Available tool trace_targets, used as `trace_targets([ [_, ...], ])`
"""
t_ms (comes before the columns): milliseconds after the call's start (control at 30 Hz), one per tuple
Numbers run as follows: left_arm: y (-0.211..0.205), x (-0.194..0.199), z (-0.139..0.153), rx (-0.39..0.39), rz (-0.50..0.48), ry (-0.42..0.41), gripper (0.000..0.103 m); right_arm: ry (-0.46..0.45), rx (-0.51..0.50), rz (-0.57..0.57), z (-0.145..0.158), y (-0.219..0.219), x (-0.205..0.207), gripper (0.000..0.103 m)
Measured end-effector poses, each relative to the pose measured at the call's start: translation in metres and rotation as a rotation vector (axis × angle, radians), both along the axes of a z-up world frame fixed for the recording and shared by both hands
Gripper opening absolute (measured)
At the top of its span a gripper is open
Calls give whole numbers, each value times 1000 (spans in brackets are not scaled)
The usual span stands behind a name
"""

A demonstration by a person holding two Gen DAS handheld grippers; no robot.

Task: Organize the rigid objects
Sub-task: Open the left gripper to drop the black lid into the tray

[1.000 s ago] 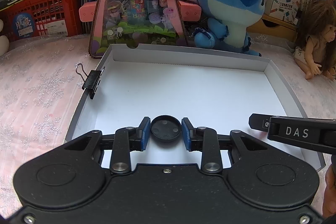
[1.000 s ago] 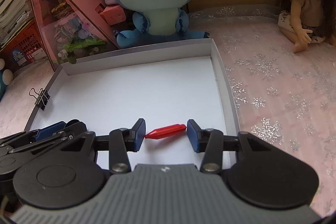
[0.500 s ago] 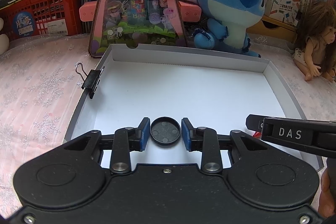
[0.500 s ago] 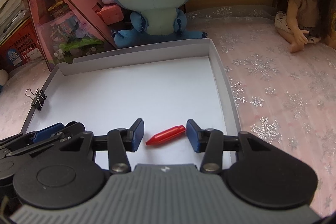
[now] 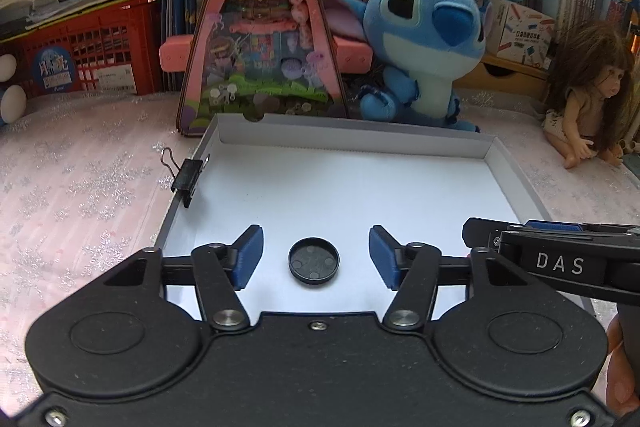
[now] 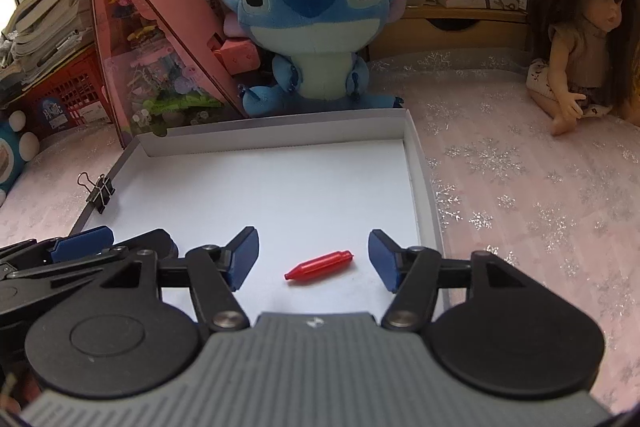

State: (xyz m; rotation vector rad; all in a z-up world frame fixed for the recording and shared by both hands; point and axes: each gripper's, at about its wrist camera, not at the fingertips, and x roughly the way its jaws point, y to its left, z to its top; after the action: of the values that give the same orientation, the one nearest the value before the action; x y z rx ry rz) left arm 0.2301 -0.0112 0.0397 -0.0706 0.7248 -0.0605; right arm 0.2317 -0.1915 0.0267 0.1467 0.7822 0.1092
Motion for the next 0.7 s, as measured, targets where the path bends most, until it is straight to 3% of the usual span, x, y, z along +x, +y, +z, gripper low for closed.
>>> trace_targets([
  [67,1,-6,4,-3,-10,-19,67,-14,2,4,2,-2,-4,78],
  [233,5,-23,10,-26,-16,-50,73,-66,-7,20,9,-6,-21,84],
  [700,1,-67,5,-11,-50,-90,76,-173,23,25,16,-20,-61,89],
])
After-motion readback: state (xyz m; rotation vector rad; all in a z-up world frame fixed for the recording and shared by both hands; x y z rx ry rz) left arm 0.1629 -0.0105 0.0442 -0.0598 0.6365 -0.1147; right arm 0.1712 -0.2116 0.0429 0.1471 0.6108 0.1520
